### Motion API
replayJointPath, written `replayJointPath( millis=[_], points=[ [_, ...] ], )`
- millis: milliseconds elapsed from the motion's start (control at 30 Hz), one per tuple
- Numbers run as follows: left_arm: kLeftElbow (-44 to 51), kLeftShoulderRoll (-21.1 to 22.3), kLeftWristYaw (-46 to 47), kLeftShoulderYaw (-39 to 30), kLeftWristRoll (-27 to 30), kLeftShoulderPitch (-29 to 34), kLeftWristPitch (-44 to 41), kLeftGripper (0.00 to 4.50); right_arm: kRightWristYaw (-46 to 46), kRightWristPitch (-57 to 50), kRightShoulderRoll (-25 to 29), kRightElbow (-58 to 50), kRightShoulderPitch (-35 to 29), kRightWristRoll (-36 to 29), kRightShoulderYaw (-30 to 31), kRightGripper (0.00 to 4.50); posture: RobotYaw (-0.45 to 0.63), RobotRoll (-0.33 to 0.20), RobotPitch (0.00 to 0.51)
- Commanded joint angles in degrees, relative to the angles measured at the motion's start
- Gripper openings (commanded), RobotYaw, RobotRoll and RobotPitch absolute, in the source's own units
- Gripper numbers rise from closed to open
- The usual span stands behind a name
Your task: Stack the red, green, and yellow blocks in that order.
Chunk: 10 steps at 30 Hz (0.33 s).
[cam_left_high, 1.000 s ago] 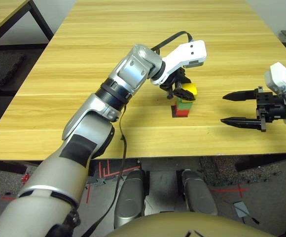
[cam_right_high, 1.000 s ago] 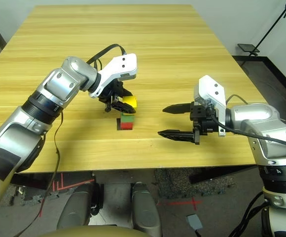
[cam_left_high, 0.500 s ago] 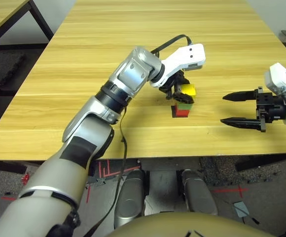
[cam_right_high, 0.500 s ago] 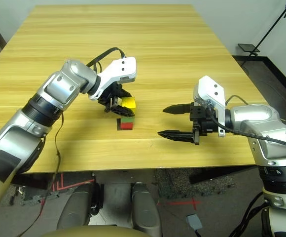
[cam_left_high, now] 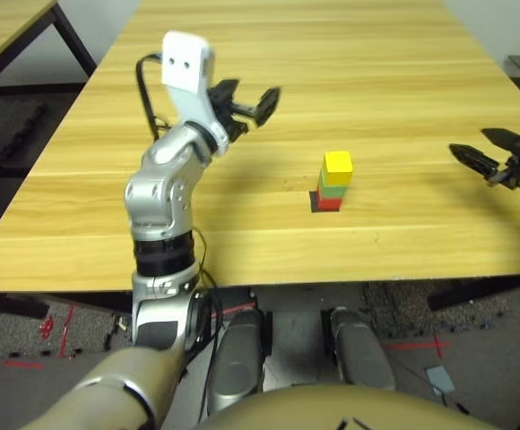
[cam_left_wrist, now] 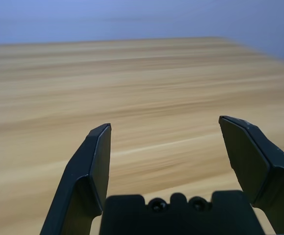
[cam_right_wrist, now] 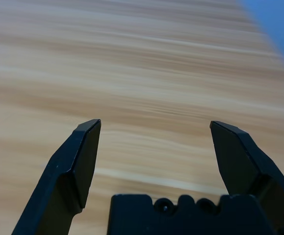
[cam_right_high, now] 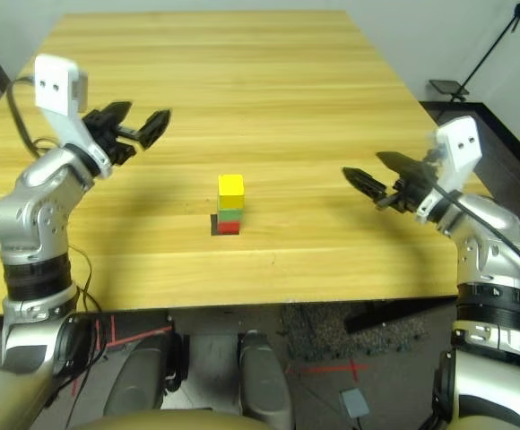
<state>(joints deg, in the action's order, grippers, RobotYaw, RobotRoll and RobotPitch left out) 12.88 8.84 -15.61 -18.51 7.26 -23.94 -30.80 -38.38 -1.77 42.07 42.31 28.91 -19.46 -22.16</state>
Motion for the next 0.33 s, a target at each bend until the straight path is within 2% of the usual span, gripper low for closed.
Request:
replayJointPath(
  millis=[33,333],
  points=[
    [-0.9,-0.7,2.8,0.7,-1.6,4.6,11.5,4.49,3.1,7.1,0.2,8.9,2.1,1.6,-1.6,4.5,0.06,-0.12,0.069],
    [-8.9,-0.3,6.9,1.3,-2.4,13.6,23.5,4.49,4.3,13.7,-0.4,20.1,5.3,3.6,-0.7,4.5,0.07,-0.132,0.085]
  ],
)
